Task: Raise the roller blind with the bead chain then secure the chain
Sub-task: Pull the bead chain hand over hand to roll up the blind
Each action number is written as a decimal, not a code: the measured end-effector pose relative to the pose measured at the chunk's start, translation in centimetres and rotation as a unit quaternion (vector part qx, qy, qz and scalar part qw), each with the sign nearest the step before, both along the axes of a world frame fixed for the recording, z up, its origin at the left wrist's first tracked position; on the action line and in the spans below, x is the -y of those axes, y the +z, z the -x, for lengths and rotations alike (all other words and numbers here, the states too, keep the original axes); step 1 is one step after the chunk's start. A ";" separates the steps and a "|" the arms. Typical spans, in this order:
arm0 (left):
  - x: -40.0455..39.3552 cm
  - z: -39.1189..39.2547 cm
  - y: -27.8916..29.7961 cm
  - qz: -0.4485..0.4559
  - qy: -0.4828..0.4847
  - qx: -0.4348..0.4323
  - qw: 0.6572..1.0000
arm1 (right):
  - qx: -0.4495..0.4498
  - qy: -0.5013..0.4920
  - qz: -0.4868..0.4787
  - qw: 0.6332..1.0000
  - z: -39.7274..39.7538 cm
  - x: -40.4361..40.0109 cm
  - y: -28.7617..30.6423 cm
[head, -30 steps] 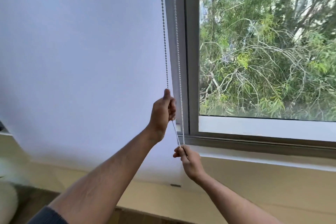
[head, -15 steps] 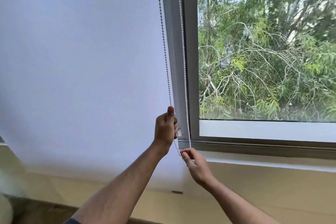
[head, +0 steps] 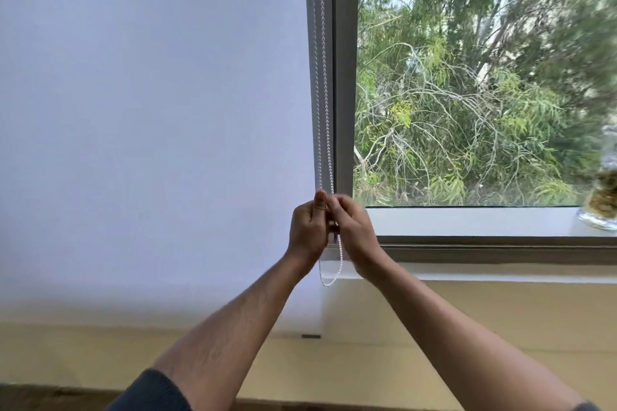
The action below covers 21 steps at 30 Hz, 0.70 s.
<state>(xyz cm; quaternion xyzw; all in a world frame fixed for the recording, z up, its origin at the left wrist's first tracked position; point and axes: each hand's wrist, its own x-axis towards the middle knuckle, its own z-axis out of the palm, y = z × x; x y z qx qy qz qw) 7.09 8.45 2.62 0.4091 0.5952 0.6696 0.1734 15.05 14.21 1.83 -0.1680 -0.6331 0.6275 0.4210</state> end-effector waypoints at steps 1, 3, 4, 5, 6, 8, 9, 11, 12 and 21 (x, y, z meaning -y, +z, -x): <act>0.0 -0.1 -0.3 0.005 -0.002 -0.011 1.000 | -0.024 0.014 0.004 1.000 0.1 0.4 1.3; 0.2 -0.3 -0.8 0.012 -0.014 -0.017 1.000 | -0.063 0.026 -0.016 0.998 0.5 1.1 3.5; 0.2 -0.3 -1.0 0.012 -0.022 -0.009 1.000 | -0.079 0.028 -0.025 0.996 0.8 1.3 4.5; 0.2 -0.3 -1.2 0.010 -0.028 0.000 1.000 | -0.092 0.030 -0.028 0.995 1.1 1.5 5.2; 0.2 -0.2 -1.3 0.008 -0.030 0.008 0.999 | -0.102 0.030 -0.026 0.994 1.5 1.6 5.7; 0.2 0.1 -1.6 0.008 -0.028 0.009 1.000 | -0.110 0.024 -0.016 0.994 2.2 1.6 6.0; 0.2 0.4 -1.8 0.010 -0.027 0.001 1.000 | -0.107 0.020 -0.014 0.994 2.6 1.6 5.9; 0.4 0.9 -2.4 0.017 -0.026 -0.015 0.999 | -0.095 0.018 -0.024 0.995 3.2 1.5 5.1; 0.6 1.2 -2.8 0.023 -0.025 -0.018 0.999 | -0.087 0.019 -0.035 0.995 3.5 1.5 4.7; 2.3 3.6 -6.0 0.106 -0.035 -0.128 0.986 | 0.005 -0.056 -0.170 0.984 4.2 2.0 0.7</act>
